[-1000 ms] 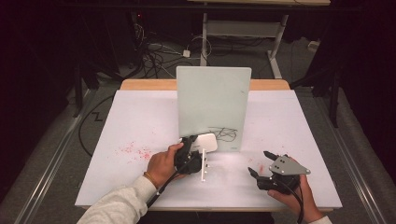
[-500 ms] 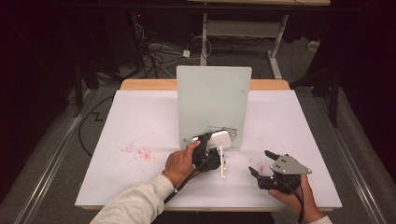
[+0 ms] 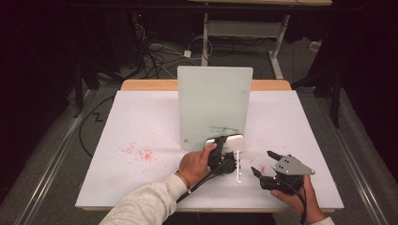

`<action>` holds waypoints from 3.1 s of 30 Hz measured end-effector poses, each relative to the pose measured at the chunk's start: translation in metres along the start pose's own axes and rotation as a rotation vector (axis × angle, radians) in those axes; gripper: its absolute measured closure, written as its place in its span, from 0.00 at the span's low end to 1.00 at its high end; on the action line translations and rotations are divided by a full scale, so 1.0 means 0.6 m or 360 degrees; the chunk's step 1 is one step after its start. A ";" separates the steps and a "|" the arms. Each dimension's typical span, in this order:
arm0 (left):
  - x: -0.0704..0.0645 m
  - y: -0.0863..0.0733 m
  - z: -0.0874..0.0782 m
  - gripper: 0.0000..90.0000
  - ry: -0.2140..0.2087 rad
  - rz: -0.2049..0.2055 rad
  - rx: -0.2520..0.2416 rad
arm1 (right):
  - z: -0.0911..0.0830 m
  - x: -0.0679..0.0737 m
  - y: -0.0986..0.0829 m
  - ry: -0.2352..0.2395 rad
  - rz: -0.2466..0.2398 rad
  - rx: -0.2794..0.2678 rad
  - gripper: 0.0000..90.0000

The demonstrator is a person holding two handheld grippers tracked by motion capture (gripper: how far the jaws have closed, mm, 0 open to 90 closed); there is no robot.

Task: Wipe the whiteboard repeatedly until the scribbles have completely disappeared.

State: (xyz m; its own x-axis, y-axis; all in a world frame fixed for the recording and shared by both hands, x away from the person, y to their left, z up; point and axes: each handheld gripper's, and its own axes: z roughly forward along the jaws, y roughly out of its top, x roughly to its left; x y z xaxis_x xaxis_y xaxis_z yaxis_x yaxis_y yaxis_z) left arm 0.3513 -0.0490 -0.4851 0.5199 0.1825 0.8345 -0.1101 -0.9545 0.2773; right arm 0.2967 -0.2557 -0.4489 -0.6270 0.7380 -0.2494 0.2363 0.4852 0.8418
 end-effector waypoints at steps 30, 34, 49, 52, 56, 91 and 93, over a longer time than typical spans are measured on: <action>0.039 -0.100 -0.031 0.32 0.0108 -0.0145 0.0011 | -0.001 0.000 -0.001 0.0000 0.0003 0.0000 0.27; 0.037 -0.093 -0.029 0.32 0.0107 -0.0151 0.0007 | 0.000 0.002 0.000 0.0005 -0.0003 0.0003 0.27; 0.032 -0.004 -0.008 0.32 0.0086 -0.0068 -0.0061 | -0.001 -0.002 -0.001 0.0002 0.0013 -0.0003 0.27; 0.027 0.016 -0.003 0.32 0.0083 -0.0029 -0.0070 | -0.002 -0.003 -0.001 0.0000 0.0008 -0.0003 0.27; 0.027 0.029 0.000 0.32 0.0072 -0.0021 -0.0073 | -0.003 -0.004 -0.002 -0.0001 0.0014 -0.0008 0.27; 0.026 -0.191 -0.047 0.32 0.0046 0.0056 0.0136 | -0.002 0.001 -0.001 0.0007 0.0002 0.0008 0.27; 0.027 -0.202 -0.049 0.32 0.0049 0.0070 0.0155 | -0.002 0.001 -0.002 0.0005 0.0005 0.0008 0.27</action>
State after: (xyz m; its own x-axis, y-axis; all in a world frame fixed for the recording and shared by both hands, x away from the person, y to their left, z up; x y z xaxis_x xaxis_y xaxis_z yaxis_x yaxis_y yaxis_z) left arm 0.3480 0.0768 -0.4913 0.4898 0.1459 0.8595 -0.0484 -0.9798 0.1940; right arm 0.2953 -0.2563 -0.4493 -0.6284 0.7382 -0.2454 0.2422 0.4854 0.8401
